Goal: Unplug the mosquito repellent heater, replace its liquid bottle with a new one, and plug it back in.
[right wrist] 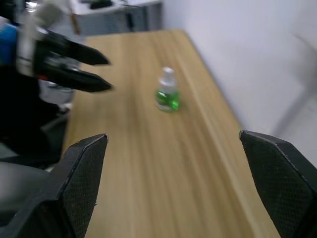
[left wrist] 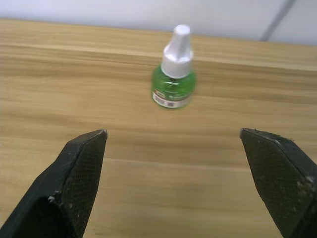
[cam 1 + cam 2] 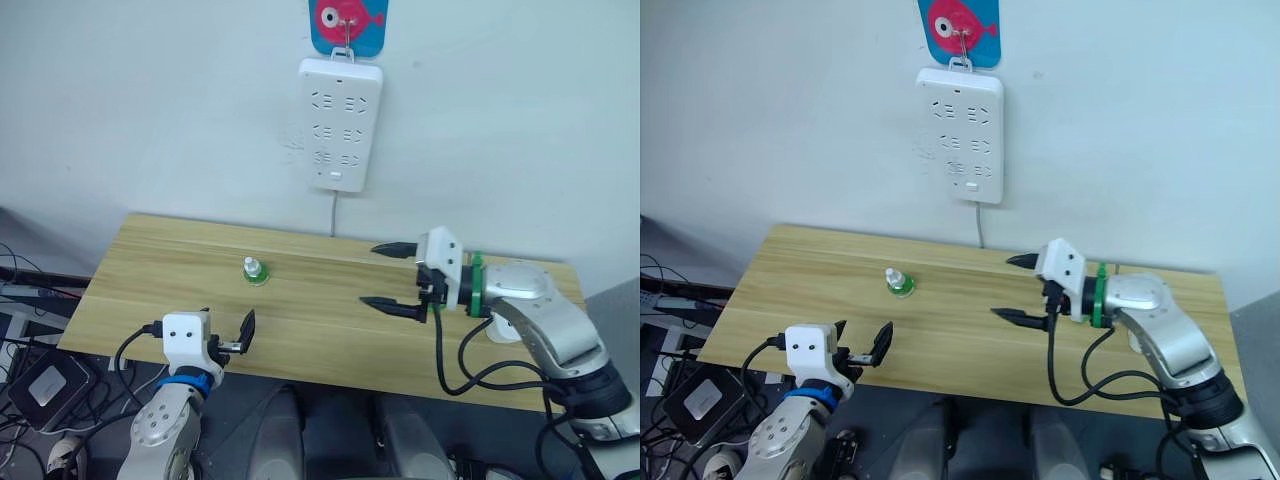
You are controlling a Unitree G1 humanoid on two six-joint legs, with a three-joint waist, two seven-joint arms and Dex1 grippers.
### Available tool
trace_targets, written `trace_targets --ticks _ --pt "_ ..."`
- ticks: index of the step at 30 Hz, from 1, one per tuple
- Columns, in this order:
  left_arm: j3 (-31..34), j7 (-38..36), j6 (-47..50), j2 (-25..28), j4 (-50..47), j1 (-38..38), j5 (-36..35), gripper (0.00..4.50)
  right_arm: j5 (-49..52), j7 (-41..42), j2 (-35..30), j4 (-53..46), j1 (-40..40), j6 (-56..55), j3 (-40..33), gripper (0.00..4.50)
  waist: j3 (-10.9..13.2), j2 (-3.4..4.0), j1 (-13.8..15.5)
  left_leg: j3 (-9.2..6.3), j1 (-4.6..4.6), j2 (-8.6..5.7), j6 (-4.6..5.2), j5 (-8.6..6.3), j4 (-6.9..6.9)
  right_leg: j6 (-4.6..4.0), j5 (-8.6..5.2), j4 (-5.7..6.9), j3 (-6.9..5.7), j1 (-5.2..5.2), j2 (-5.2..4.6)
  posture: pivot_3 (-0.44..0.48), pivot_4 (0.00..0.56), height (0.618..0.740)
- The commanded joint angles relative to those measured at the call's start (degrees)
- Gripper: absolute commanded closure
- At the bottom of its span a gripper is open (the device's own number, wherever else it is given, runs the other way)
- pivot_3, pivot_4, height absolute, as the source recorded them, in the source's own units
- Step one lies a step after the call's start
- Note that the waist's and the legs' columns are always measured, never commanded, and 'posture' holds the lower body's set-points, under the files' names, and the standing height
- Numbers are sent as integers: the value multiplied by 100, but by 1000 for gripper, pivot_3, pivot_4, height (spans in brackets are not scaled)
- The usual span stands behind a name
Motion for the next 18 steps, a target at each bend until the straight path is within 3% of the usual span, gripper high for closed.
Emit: trace_targets --ticks 1,18 --pt "-3 -27 -758 -14 831 -435 210 0 -53 51 86 -45 -165 11 46 63 2 -1 21 1 0 0 0 0 0 0 0 0 0 0 0 69 339 740" --pt "-19 -552 -2654 87 4855 -2771 371 0 -199 -261 36 -117 -361 450 -198 63 4 1 65 -6 -2 0 -1 0 -2 -1 2 3 -13 -1 -1 15 327 740"
